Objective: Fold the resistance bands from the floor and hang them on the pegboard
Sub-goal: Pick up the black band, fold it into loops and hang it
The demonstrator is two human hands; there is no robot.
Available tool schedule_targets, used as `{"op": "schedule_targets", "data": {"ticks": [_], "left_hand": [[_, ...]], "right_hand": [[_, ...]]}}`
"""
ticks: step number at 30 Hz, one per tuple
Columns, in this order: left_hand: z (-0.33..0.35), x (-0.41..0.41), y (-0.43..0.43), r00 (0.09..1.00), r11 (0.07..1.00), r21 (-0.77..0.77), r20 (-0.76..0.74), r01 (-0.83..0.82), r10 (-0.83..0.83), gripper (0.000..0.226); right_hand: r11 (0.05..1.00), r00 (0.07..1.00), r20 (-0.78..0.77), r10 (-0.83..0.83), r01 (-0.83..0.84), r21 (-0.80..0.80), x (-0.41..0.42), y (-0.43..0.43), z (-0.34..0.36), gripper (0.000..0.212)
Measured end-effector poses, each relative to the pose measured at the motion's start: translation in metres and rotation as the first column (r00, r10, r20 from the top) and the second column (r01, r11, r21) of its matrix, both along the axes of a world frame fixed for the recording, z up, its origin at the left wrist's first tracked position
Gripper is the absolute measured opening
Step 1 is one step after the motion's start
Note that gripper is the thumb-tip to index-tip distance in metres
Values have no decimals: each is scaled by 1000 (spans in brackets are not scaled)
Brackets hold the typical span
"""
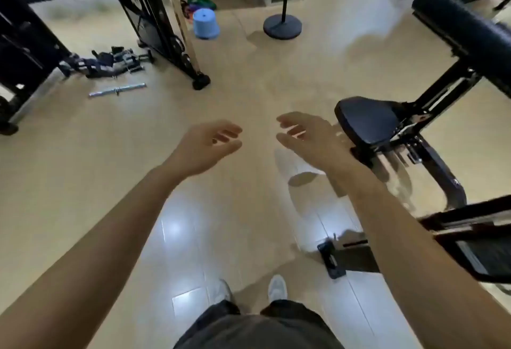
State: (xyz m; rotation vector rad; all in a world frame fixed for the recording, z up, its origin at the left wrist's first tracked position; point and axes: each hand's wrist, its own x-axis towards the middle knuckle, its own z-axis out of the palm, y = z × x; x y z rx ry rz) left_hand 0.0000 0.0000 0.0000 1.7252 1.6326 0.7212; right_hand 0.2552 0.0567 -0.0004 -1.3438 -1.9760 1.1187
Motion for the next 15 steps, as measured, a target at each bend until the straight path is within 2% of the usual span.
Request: {"op": "schedule_targets", "data": {"ticks": [4, 8, 15], "left_hand": [[-64, 20, -35, 988, 969, -220, 77, -112, 132, 22], [-110, 41, -60, 967, 906, -381, 94, -185, 237, 20], [-142, 44, -62, 952, 840, -494, 72, -226, 298, 17]], "right_hand": [[977, 998, 61, -2, 15, -213, 16, -25, -64, 33], [946, 998, 59, -14, 32, -321, 31, -35, -111, 30], [894, 988, 136, 74, -5, -447, 31, -15, -149, 26]]}}
